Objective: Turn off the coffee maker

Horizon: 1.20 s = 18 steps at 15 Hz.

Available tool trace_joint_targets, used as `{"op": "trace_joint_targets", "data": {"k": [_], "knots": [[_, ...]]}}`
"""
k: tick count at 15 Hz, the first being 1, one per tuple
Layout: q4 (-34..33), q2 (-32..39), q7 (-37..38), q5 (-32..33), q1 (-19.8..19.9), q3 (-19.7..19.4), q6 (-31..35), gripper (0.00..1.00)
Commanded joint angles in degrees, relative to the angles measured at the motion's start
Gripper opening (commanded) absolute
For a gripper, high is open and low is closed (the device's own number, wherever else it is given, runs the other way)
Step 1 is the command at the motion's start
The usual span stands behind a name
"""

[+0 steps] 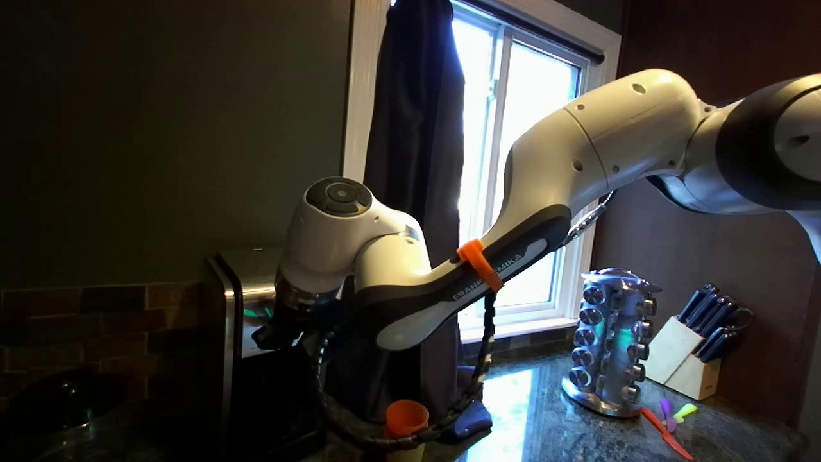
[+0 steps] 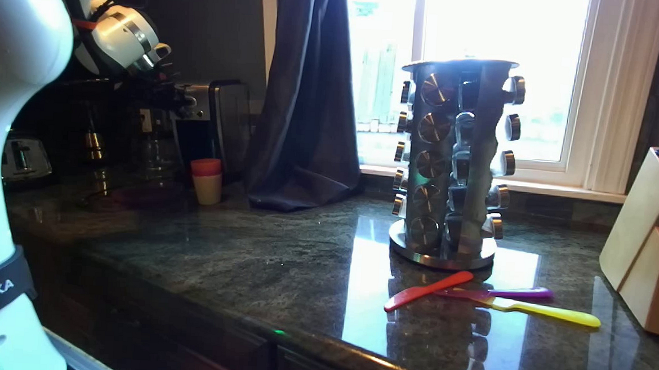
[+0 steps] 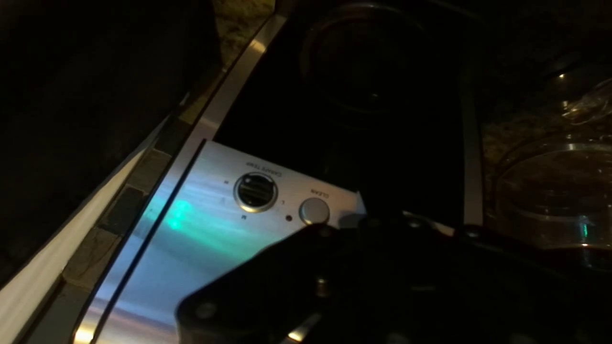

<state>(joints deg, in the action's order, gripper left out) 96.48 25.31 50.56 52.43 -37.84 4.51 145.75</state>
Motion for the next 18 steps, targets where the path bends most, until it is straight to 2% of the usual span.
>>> {"op": "trace_joint_targets", "data": {"k": [1,9,13,15,17,18], "knots": [[-2.5,1.7,-0.9,1.3,1.4,0.1,-1.4,0.0],[1.2,-1.7,-4.4,-8.2,4.1,4.2,-7.7,0.0],[2.5,-4.2,-11.6,-19.6,6.3,7.7,-9.1,0.0],[3.6,-6.7,-14.5,-24.3,6.4,8.3,-12.4,0.0],[6.8,-11.1,-18.4,-29.9,7.7,9.4,-15.1,0.27],[8.6,-13.1,-20.9,-33.0,8.8,10.2,-15.2,0.33]]}}
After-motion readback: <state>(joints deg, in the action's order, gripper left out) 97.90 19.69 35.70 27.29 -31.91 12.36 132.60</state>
